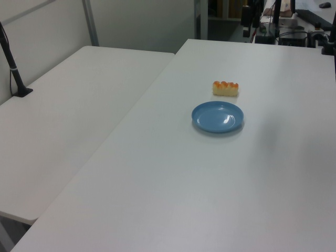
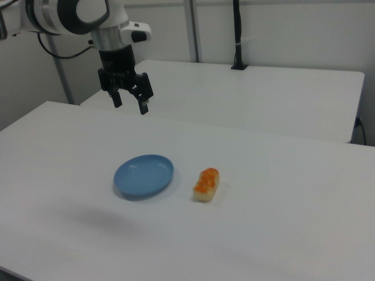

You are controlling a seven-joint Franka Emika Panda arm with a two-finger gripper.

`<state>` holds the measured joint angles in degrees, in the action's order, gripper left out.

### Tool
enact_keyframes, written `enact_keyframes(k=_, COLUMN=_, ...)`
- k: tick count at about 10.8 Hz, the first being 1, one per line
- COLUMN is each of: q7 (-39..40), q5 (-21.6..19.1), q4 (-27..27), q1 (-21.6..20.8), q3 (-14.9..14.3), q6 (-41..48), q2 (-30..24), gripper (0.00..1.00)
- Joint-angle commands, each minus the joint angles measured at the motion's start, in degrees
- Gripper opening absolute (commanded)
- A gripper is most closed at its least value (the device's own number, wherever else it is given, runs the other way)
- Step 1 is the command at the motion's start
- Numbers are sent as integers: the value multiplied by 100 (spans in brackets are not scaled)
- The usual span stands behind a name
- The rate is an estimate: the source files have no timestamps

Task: Put the bread onto the plate
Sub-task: 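Move the open gripper toward the bread roll with orange topping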

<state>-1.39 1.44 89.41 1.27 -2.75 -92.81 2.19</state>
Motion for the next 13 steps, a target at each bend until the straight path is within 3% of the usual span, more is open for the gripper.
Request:
enact_keyframes(k=1, q7=138, q5=-91, q4=-11, q1=13, q3=2, q6=-138, q2=87, gripper=100)
enact_keyframes(k=7, q7=165, q5=-65, q4=-2, q1=14, q3=2, q6=-150, q2=97, gripper=100)
enact_keyframes(k=10, q7=988, q5=-47, q4=-2, q1=83, q3=-15, q6=-325, q2=237, gripper=100)
enact_keyframes(k=13, q7=1237, q5=5, q4=-11, q1=338, q3=-15, q6=-746, q2=623, gripper=100)
